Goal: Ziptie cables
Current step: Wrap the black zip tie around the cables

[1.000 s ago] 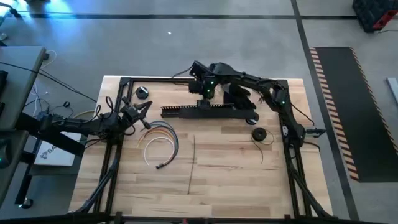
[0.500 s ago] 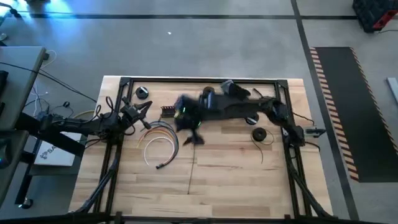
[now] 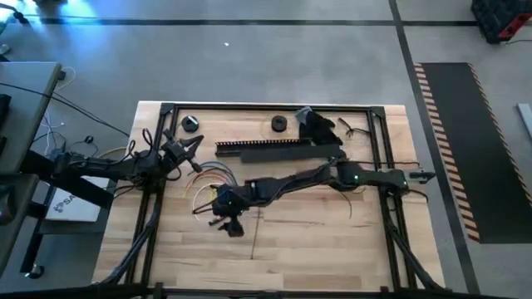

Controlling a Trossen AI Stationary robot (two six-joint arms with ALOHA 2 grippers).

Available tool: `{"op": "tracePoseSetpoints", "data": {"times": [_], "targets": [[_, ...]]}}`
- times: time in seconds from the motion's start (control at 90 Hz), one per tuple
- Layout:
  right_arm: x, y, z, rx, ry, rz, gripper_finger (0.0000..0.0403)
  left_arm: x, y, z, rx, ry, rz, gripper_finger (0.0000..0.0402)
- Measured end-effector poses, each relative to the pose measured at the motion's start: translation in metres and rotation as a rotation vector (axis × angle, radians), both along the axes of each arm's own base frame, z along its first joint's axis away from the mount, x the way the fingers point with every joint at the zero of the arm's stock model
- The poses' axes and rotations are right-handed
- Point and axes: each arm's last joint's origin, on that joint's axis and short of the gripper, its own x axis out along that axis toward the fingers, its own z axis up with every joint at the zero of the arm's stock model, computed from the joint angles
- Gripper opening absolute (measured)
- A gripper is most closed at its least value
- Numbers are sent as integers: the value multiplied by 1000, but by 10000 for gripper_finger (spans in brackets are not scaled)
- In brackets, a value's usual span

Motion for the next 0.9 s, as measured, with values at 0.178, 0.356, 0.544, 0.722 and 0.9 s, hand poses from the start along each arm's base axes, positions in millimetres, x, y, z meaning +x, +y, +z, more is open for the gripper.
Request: {"op": "tracePoseSetpoints", "data": {"times": [0.178,0.356,0.544,0.722,0.9], "targets": [[7,1,-28,11,-20,-11,264,0,0,0,0,0,0,0],[9,2,-48,-12,-13,-1,250,0,0,0,0,0,0,0],[8,4,-51,-84,-13,-38,187,0,0,0,0,0,0,0],[7,3,-53,-76,9,-76,68,0,0,0,0,0,-1,0],[8,3,-37,-61,79,-134,24,0,0,0,0,-1,0,0]]}}
